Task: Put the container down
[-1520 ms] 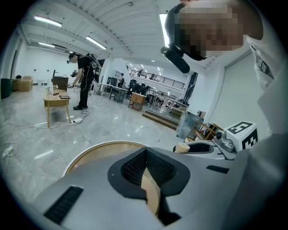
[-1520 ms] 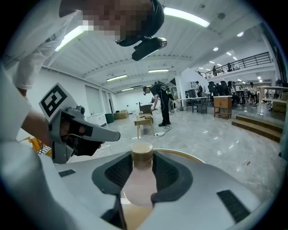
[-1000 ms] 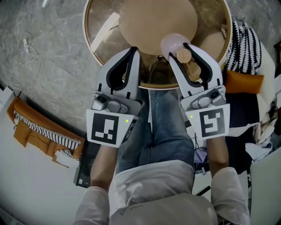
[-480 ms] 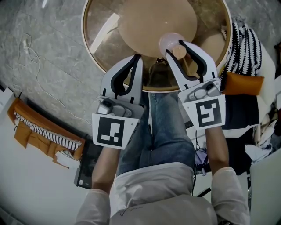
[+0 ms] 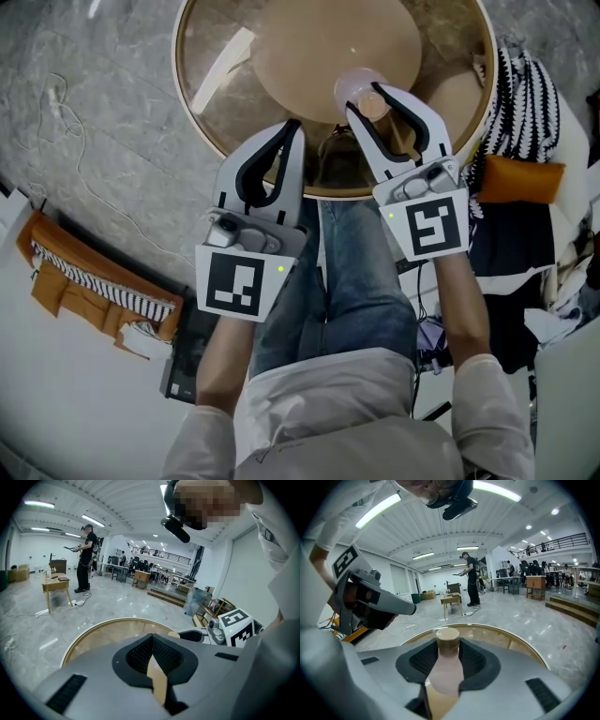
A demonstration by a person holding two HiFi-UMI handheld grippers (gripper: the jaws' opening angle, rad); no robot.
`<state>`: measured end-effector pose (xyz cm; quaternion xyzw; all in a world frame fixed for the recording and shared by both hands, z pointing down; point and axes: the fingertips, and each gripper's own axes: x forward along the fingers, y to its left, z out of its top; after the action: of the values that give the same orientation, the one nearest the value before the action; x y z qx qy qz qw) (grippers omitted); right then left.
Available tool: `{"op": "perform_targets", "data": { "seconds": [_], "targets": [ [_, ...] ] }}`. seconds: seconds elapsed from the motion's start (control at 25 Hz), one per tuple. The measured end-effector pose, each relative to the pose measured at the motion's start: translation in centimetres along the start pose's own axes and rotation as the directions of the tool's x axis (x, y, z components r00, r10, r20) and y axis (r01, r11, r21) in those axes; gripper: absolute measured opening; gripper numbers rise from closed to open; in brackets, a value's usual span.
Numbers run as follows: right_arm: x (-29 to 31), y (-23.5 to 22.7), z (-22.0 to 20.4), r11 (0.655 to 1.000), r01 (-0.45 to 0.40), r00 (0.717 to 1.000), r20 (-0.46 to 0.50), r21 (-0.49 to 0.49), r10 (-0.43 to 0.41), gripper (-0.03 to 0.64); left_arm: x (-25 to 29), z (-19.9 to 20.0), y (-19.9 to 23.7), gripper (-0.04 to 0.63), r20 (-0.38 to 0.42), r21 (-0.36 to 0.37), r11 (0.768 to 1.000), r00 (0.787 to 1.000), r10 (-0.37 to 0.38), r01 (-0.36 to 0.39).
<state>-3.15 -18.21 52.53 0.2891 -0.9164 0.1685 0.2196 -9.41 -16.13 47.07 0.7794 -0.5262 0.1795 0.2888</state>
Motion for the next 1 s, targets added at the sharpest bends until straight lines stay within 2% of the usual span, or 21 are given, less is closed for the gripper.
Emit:
{"op": "perform_targets", "data": {
  "seconds": [0.44, 1.0],
  "targets": [
    [1.9, 0.0, -1.6, 1.0, -0.007, 1.0, -0.029, -0.001, 0.007, 0.144, 0.0, -0.7, 0.8, 0.018, -0.015, -0.022, 1.0, 1.0, -0.001, 0.0],
    [3.2, 0.4, -3.6, 0.998, -0.028, 0.998, -0.051, -0.057, 0.025, 0.144, 0.1, -1.2, 0.7, 0.018, -0.017, -0.032, 0.999, 1.0, 0.007, -0.007]
  ]
}}
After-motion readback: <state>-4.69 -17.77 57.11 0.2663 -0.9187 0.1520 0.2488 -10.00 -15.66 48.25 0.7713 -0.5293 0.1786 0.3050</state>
